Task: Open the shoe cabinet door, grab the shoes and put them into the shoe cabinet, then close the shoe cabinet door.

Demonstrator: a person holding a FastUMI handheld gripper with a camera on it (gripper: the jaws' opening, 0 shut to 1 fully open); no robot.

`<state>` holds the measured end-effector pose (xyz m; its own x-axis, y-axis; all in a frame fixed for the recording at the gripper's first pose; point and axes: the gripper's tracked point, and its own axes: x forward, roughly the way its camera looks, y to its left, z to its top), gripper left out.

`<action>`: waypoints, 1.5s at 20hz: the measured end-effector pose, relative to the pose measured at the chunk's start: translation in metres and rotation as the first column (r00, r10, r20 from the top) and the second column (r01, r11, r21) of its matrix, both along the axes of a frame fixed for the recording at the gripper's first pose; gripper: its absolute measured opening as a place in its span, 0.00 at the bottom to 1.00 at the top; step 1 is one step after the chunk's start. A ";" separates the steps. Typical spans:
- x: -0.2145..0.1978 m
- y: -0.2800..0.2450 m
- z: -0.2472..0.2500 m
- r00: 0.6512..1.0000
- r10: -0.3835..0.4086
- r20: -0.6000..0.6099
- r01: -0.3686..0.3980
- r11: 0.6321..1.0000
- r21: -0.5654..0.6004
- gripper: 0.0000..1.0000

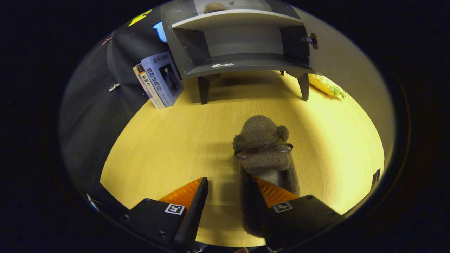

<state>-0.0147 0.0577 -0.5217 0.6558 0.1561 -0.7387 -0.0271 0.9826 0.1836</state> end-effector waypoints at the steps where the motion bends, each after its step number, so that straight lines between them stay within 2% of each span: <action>1: 0.009 -0.002 0.000 0.999 -0.015 0.029 0.015 1.000 -0.009 0.70; 2: 0.018 -0.002 -0.004 0.998 -0.030 0.048 0.031 0.999 -0.011 0.64; 5: 0.042 -0.013 -0.017 0.993 -0.085 0.077 0.087 0.996 -0.027 0.58; 8: 0.050 -0.016 -0.013 0.984 -0.143 0.104 0.143 0.990 0.003 0.13; 9: 0.054 -0.019 -0.015 0.984 -0.135 0.112 0.138 0.990 -0.017 0.14; 11: 0.051 -0.019 0.004 0.980 -0.105 0.169 0.112 0.993 -0.035 0.06; 15: 0.041 -0.021 0.056 0.972 -0.067 0.226 0.074 0.997 -0.025 0.06; 20: 0.046 -0.033 0.155 0.953 -0.050 0.298 0.062 0.998 -0.031 0.06; 25: 0.076 -0.043 0.253 0.932 -0.071 0.354 0.086 0.996 -0.026 0.06; 30: 0.129 -0.042 0.335 0.899 -0.102 0.426 0.105 0.994 0.015 0.06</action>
<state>0.1142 0.0159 -0.1864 0.9200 0.0654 -0.3863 0.0012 0.9855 0.1696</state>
